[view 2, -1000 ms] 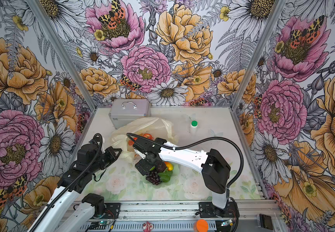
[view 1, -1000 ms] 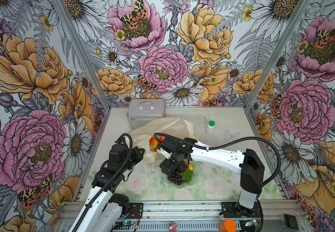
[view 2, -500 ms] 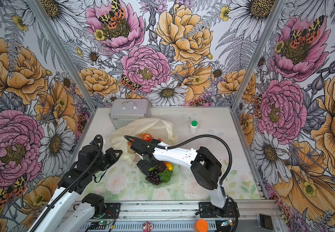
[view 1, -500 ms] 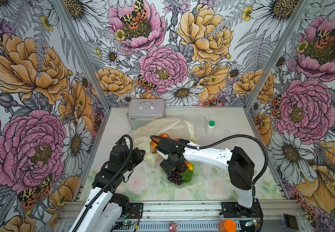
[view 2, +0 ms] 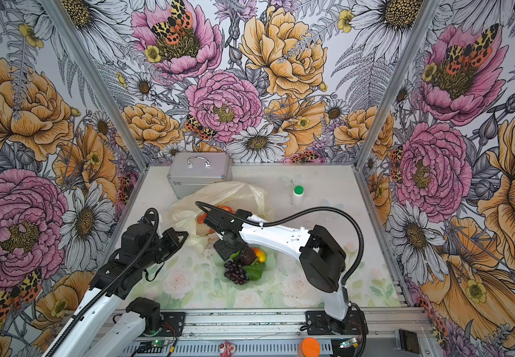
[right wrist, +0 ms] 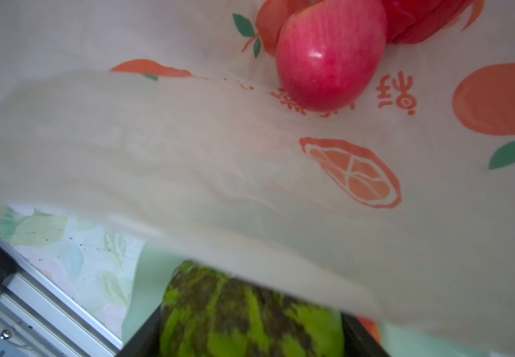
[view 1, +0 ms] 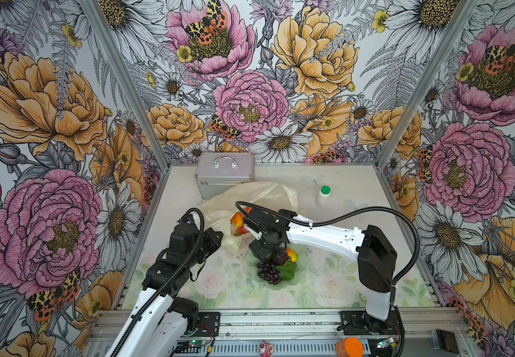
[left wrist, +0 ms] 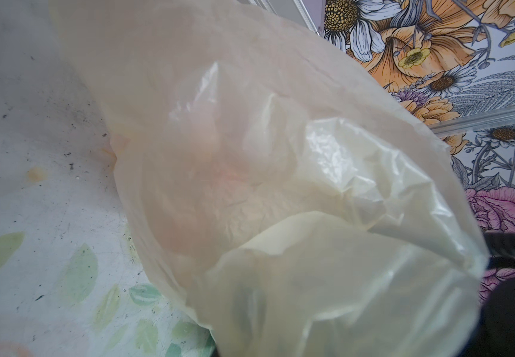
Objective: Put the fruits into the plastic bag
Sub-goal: 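Close the right gripper on the green custard apple and lift it, then carry the custard apple with the right gripper down into the bag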
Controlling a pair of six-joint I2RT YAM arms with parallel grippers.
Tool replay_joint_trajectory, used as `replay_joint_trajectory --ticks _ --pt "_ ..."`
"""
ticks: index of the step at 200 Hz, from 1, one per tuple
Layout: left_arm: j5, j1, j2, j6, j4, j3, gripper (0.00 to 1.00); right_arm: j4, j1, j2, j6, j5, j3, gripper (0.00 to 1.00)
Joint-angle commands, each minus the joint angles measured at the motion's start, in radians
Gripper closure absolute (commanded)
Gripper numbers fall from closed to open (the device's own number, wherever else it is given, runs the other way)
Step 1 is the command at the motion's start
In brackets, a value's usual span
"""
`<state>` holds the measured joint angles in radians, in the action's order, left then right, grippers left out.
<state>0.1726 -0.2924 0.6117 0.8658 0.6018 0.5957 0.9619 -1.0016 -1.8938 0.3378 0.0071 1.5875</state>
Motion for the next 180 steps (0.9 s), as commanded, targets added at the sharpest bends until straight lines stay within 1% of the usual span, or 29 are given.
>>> replay_joint_trajectory --ticks 1,40,69,98,128,156,180 --pt "-0.029 -0.01 -0.011 0.016 -0.007 -0.016 1.0 -0.002 0.02 0.089 0.035 0.001 0.024 0.42" --pt "-0.02 -0.011 0.009 0.016 -0.031 -0.018 1.0 -0.064 0.061 0.207 0.125 -0.11 -0.044 0.42" --pt "0.0 -0.014 0.03 0.01 -0.043 -0.011 1.0 -0.202 0.134 0.321 0.266 -0.242 -0.158 0.42" --pt "0.008 -0.014 0.037 0.004 -0.05 -0.008 1.0 -0.34 0.202 0.365 0.411 -0.336 -0.23 0.42" --pt "0.018 -0.015 0.04 0.014 -0.062 -0.005 1.0 -0.461 0.261 0.323 0.539 -0.394 -0.226 0.42" --pt "0.022 -0.019 0.045 0.025 -0.069 -0.004 1.0 -0.525 0.293 0.228 0.653 -0.424 -0.192 0.42" --pt "0.013 -0.032 0.049 0.041 -0.085 -0.004 1.0 -0.624 0.308 0.143 0.745 -0.452 -0.17 0.42"
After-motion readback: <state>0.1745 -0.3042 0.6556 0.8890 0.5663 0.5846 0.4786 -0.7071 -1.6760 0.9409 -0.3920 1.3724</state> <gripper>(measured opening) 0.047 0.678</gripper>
